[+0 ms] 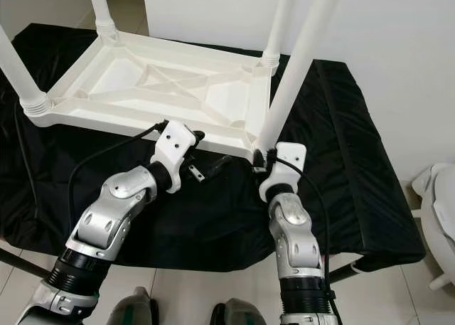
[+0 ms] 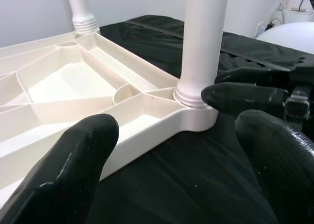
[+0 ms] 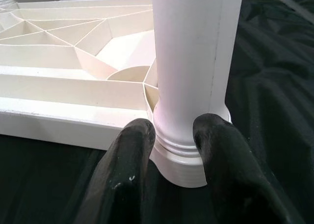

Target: Building children table

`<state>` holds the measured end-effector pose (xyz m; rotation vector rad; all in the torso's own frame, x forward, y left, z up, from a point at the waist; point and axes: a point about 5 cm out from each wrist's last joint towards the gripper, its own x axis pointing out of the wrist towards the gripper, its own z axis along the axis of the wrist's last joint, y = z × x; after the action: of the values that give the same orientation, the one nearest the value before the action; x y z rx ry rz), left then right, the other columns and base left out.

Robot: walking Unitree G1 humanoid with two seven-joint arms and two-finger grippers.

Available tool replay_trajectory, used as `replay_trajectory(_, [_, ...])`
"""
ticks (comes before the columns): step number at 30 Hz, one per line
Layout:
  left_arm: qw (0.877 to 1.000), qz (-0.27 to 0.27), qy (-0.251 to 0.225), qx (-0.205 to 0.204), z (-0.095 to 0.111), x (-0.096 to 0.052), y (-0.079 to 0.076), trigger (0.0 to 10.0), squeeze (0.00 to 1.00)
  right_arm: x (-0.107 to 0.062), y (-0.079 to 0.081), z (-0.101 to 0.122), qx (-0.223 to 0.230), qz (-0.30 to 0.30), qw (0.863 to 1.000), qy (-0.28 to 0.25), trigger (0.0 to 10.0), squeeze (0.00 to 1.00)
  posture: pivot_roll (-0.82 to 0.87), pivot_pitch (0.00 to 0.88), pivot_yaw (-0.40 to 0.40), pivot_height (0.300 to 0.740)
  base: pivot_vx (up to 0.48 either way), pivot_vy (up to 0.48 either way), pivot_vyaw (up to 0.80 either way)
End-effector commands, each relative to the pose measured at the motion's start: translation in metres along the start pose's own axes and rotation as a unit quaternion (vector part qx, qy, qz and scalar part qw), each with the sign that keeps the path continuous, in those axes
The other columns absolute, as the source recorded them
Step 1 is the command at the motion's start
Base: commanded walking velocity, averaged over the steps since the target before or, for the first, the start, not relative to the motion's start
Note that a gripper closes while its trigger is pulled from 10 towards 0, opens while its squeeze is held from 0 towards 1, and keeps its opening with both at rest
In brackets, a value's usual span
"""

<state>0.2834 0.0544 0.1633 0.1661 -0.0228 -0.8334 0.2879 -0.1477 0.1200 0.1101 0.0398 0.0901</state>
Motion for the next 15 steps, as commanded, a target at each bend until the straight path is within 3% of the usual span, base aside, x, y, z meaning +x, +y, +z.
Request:
replay_trajectory(1, [0.999, 0.048, 0.011, 0.004, -0.002, 0.002, 0.005, 10.0, 0.0, 0.006, -0.002, 0.0, 0.005, 0.013, 1.0, 0.005, 10.0, 0.0, 0.0, 0.0, -0.069, 0.74, 0.0, 0.0, 0.0])
replay_trajectory(9, [0.998, 0.063, 0.018, 0.024, 0.0, 0.006, 0.012, 10.0, 0.0, 0.025, -0.022, 0.01, 0.0, -0.013, 1.0, -0.004, 10.0, 0.0, 0.01, 0.0, -0.071, 0.74, 0.0, 0.0, 0.0])
replay_trajectory(15, [0.993, 0.104, 0.033, 0.036, 0.001, 0.014, 0.025, 10.0, 0.0, 0.036, -0.042, 0.022, -0.005, -0.044, 0.999, -0.021, 10.0, 0.0, 0.01, 0.0, -0.074, 0.74, 0.0, 0.0, 0.0])
